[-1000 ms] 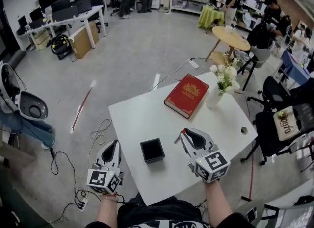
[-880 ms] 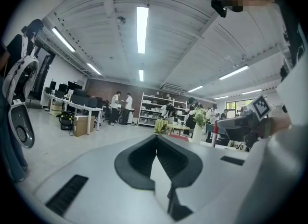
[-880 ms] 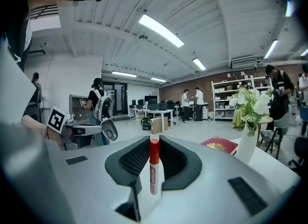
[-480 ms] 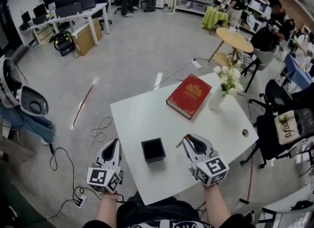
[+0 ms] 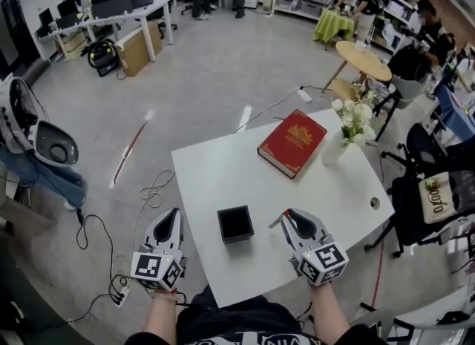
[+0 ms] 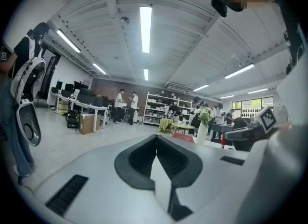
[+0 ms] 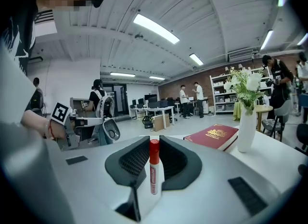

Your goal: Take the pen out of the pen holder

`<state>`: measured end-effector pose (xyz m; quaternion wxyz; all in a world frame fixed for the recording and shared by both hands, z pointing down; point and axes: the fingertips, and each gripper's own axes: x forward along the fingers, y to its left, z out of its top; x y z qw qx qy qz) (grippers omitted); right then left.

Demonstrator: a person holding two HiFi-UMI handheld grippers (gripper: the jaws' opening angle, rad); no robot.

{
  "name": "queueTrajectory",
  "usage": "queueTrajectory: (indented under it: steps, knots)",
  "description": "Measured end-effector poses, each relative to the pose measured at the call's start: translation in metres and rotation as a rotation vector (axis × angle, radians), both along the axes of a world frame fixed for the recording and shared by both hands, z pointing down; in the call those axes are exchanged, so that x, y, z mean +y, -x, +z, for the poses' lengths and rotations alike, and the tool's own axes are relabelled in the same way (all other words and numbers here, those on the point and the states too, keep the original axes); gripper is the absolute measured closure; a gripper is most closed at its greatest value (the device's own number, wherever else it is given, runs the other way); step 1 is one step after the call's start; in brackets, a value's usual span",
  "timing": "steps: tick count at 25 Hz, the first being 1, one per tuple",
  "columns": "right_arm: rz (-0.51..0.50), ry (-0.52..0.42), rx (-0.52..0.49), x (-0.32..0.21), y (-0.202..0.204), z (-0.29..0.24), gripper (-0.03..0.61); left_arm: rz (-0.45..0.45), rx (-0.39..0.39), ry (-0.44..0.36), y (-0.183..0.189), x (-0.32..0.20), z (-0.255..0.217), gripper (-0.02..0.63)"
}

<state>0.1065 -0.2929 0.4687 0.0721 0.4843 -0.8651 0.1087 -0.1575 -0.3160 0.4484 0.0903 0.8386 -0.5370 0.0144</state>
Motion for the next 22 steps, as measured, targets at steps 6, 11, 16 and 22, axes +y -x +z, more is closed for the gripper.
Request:
queueTrajectory:
  steps: [6,11,16,22]
  knots:
    - [-0.010,-0.006,0.001,-0.001,0.001,0.001,0.508,-0.021,-0.002,0.002,0.007,0.006,0.000,0.611]
    - [-0.017,-0.007,0.000,-0.004,0.003,0.001,0.508,-0.047,-0.006,0.001,0.015,0.009,0.000,0.611]
    - [-0.024,-0.003,-0.001,-0.004,0.006,0.002,0.508,-0.054,-0.008,-0.002,0.018,0.012,-0.001,0.611]
    - [-0.037,-0.008,-0.010,-0.003,0.010,0.000,0.508,-0.059,-0.012,-0.005,0.020,0.014,-0.004,0.611]
